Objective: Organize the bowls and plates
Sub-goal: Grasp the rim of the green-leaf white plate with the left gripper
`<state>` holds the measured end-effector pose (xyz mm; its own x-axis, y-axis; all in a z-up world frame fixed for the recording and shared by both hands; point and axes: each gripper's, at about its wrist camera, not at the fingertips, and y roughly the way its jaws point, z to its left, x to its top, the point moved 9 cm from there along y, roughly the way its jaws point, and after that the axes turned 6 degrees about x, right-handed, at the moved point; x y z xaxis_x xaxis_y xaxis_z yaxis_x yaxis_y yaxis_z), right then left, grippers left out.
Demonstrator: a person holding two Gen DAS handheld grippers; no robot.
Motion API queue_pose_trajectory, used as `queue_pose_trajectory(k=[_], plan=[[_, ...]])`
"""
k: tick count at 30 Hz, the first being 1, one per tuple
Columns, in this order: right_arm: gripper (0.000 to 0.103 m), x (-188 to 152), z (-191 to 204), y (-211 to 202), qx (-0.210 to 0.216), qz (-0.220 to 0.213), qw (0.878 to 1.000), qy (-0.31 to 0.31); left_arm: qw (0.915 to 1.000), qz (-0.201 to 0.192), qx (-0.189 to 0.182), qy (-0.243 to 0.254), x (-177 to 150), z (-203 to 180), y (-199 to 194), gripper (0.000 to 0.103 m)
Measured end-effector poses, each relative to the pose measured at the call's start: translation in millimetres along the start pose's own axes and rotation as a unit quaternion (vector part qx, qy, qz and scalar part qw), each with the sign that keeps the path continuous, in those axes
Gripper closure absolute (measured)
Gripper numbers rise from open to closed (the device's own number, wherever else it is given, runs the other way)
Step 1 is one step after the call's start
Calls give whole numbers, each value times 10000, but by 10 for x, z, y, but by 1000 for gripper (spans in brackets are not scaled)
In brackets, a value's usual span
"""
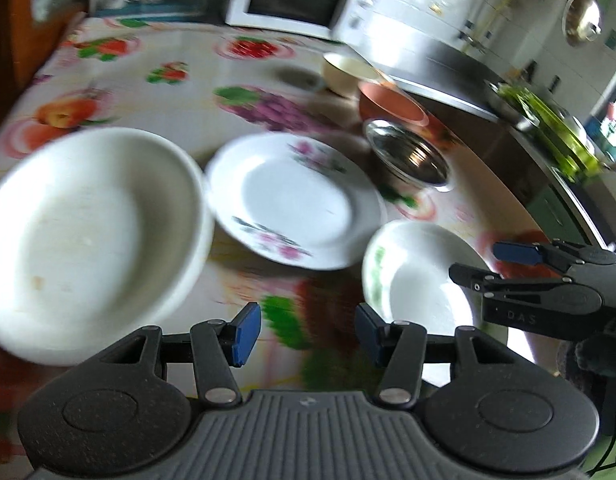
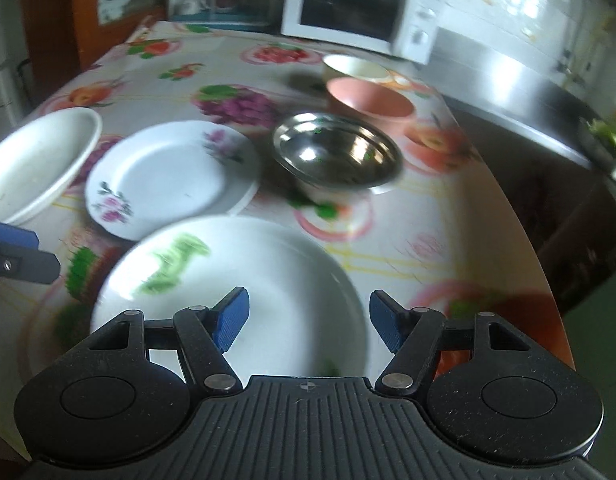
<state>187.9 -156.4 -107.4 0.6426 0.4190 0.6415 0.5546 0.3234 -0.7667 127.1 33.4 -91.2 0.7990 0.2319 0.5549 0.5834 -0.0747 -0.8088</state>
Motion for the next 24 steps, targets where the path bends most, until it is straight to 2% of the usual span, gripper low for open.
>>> queue_pose_trajectory(k=[5,12,24], plan=[[35,-197,-177,9,12,50,9996,276,9996,183,-184,144,-77,-284,162,51],[35,-357,-227,45,204,104,9984,518,9986,394,-289,223,-85,-466,389,52],[36,-425,-97,117,545,50,9965,632,9971,634,-361,210,-118,-554,605,67]])
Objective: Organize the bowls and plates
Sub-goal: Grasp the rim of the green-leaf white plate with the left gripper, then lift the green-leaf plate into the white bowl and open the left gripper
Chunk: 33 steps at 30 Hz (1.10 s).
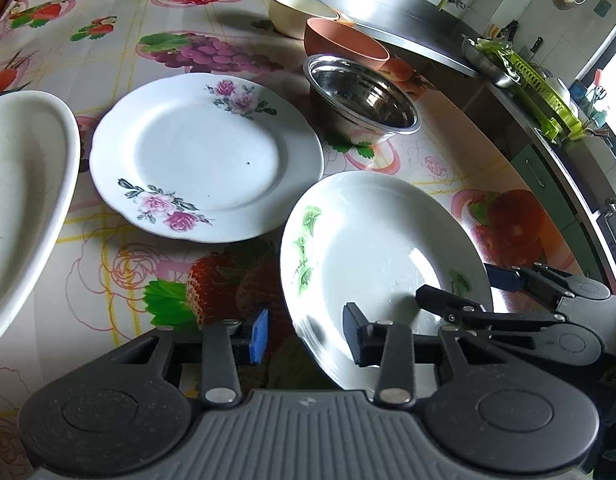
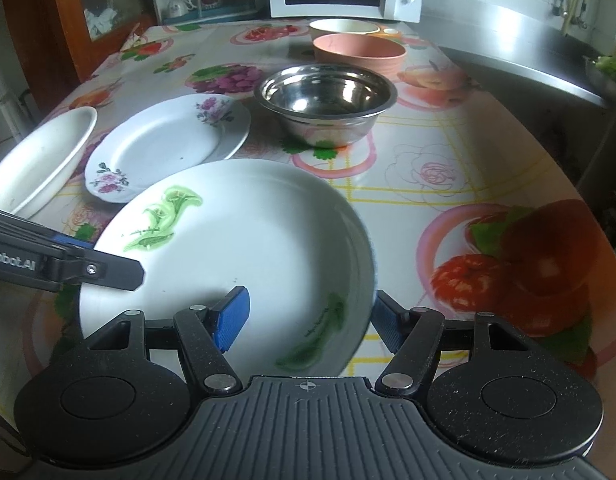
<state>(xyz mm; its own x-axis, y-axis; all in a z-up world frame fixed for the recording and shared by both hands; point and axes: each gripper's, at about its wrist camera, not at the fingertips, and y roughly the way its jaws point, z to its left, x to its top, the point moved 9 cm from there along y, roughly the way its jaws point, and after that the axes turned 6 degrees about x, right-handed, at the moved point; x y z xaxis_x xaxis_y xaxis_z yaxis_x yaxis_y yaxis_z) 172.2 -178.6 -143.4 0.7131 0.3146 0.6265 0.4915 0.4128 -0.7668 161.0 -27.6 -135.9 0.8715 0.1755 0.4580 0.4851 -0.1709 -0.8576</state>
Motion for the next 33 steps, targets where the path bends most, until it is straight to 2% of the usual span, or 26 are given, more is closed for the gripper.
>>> queue_pose_trajectory(k=[6,11,14,20,28,33], plan=[[35,-19,15,-10,16,-53,10000,62,10000,24,-50,39,19,-51,52,74],[35,-22,28,-17,-43,-59,10000,9,9997,-38,155,156,35,-65,68,78],[35,-41,52,-35,-45,-68,10000,-10,9991,-88,284,294,14,-78,58,79],[35,-35,152,-109,-33,-138,9998,-123,9991,-108,341,239,-41,-27,-16,79],[35,155,352,-253,-16,-373,9985,-393,9987,-363,324,148,-29,43,-269,79],[35,386,603,-251,166,-516,9964,-656,9971,-639,404,-83,47,226,-515,79]])
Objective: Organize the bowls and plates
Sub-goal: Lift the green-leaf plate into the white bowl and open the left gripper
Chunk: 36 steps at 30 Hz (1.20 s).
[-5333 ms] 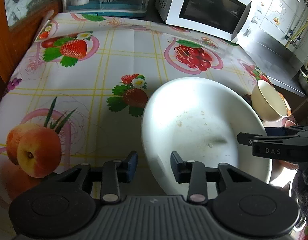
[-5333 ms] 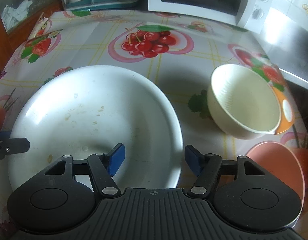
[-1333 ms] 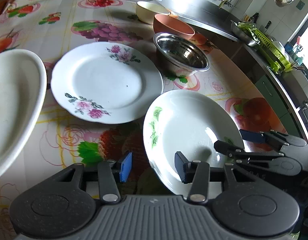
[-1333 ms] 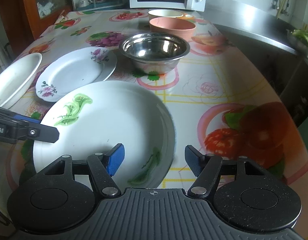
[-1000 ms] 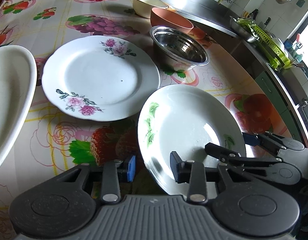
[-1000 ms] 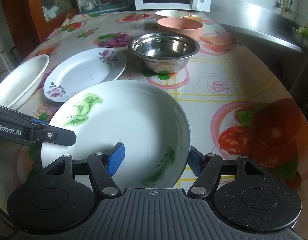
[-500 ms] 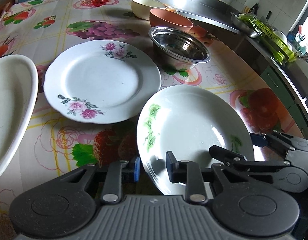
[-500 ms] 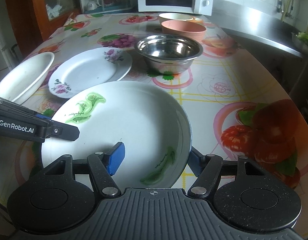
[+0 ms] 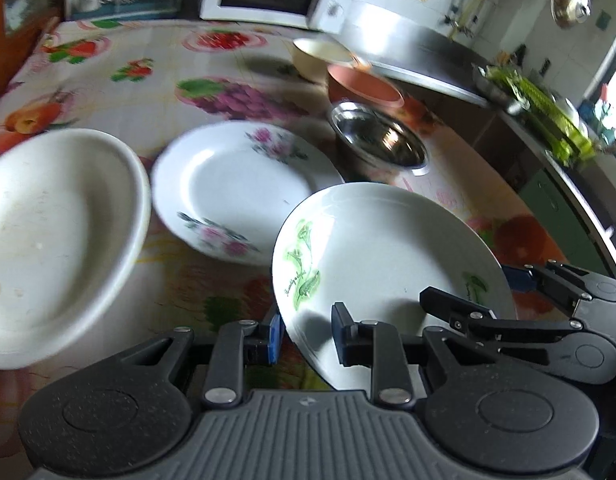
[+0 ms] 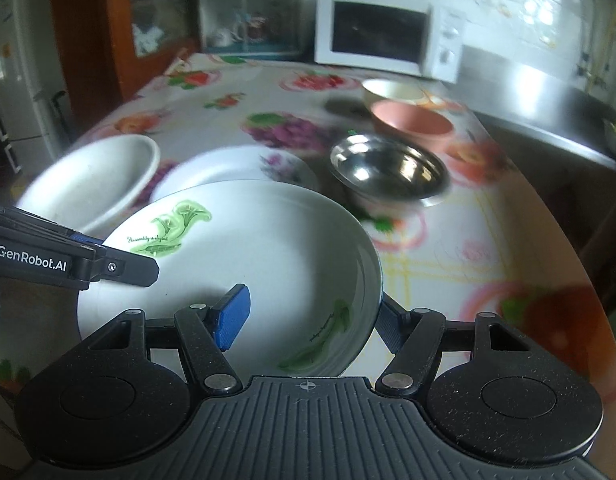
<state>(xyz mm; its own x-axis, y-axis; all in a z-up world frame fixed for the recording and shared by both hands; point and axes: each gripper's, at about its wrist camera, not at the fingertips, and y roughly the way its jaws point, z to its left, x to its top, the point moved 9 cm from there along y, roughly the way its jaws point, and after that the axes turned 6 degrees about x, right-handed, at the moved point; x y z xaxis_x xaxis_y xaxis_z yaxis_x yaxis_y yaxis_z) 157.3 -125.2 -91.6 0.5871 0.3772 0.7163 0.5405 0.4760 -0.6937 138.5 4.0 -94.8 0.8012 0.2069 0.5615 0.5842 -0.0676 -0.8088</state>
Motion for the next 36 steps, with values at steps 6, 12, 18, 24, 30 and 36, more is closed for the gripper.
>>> queue_pose_trajectory(k=[6,12,18,24,30,36], plan=[[35,314,396,200,369,-100,9988,-312,9985,-247,289,-390,122,410,-217,79],[35,582,852,499,759,-103,9950,-639,9937,-415,653,-805,195,929,-374,79],[35,734,1310,808,1101,8,9899,-895,9866,-438,1011,-1205,187,1455,-428,79],[35,794,1617,1093,1305,182,9858,-1042,9799,-368,1241,-1519,153,1898,-383,79],[35,822,1783,1251,1194,222,9830,-1380,9767,-217,1289,-1700,116,2191,-268,79],[35,844,1887,1337,930,170,9778,-1872,9750,-152,1257,-1826,123,2351,-179,79]])
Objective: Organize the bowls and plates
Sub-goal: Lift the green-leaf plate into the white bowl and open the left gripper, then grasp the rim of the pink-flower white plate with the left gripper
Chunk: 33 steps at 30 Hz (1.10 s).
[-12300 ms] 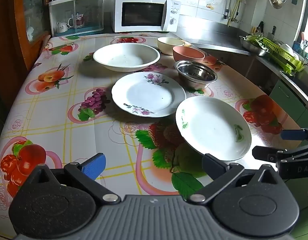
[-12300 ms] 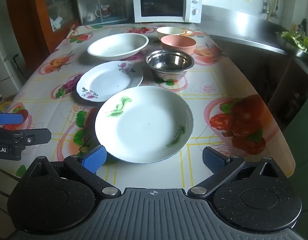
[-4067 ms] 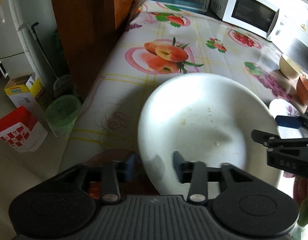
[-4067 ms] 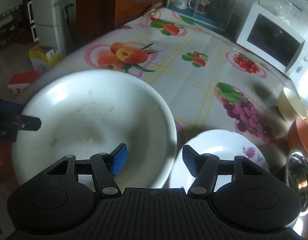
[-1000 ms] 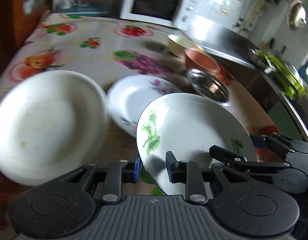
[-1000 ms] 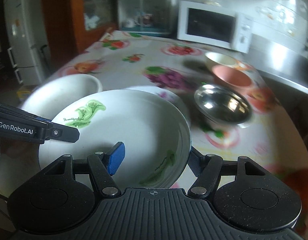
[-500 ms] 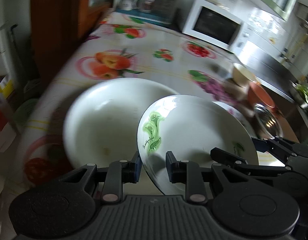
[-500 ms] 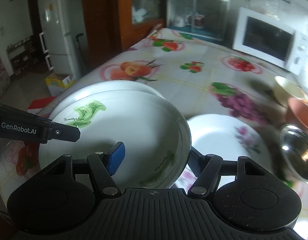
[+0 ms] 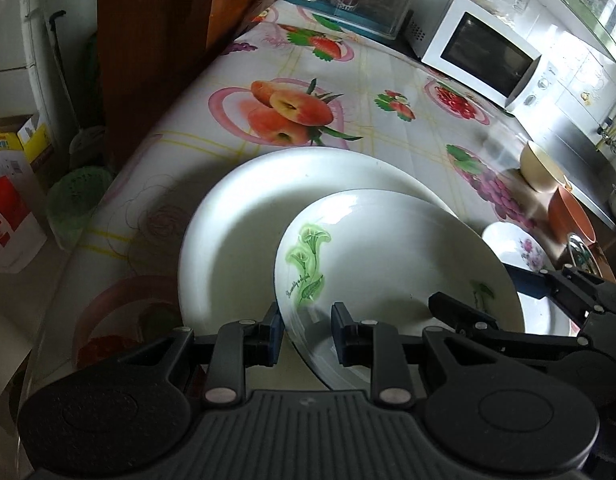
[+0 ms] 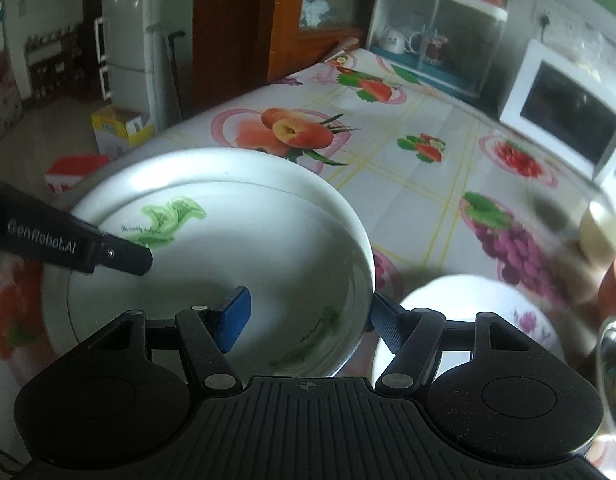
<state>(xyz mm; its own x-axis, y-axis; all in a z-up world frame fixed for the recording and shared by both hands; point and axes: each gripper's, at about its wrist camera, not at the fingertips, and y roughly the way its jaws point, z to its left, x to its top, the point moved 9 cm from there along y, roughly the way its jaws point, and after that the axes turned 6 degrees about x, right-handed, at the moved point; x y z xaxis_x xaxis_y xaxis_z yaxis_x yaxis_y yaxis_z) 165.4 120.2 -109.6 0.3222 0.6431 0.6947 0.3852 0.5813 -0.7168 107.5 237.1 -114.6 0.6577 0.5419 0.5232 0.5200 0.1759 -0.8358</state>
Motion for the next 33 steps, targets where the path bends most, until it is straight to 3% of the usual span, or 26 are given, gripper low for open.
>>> queue_pose_trajectory(k=[3,9,18,33], plan=[[41,28,77,45,9,-24,9995,-309,10000,48,26,-40,9,57,46,79],[41,50,184,48,195,-95,9993,-298,9998,48,104,-131,8,157,59,78],[39,-1,-48,-211,115,-265,9996,70,9992,-338,216,5,133,42,-194,64],[38,-664,-1067,-602,-812,-80,9881,1302,9922,-435,-719,917,155,-1192,-186,49]])
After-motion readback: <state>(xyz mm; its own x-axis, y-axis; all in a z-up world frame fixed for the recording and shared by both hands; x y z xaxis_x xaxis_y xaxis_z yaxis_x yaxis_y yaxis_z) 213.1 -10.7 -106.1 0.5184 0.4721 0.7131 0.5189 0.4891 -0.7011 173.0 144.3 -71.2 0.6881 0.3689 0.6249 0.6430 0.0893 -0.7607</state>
